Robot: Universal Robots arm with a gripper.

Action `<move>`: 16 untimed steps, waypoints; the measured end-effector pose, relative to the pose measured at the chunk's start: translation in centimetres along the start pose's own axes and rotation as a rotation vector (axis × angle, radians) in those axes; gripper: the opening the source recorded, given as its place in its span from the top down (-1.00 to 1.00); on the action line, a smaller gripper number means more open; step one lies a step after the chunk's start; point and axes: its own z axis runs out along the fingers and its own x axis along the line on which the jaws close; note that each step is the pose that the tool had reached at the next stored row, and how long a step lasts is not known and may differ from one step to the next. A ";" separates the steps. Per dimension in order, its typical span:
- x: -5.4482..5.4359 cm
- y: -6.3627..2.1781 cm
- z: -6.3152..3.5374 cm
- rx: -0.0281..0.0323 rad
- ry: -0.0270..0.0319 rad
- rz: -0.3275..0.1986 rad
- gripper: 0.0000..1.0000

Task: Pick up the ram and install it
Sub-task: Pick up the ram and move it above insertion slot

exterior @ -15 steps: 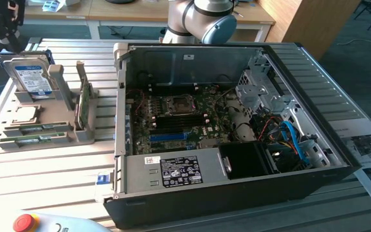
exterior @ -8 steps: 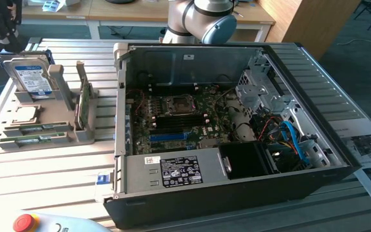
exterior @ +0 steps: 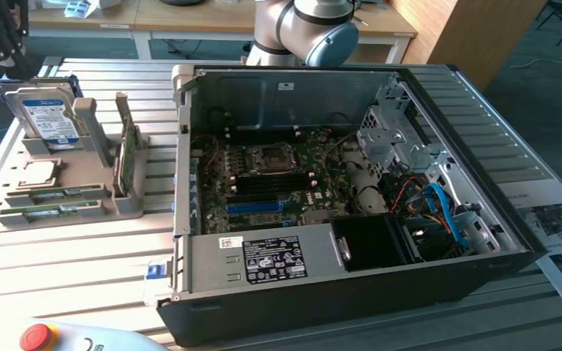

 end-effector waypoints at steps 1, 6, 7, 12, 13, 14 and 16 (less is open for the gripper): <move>0.0 0.00 0.00 -0.0007 0.0003 -0.016 0.79; 0.0 0.00 0.00 -0.0043 0.0020 -0.097 0.79; 0.0 0.00 0.00 -0.0050 0.0023 -0.112 0.79; 0.0 0.00 0.00 -0.0084 0.0040 -0.190 0.79; 0.0 0.00 0.00 -0.0090 0.0043 -0.205 0.79; 0.0 0.00 0.00 -0.0095 0.0045 -0.217 0.79; 0.0 0.00 0.00 -0.0099 0.0047 -0.225 0.79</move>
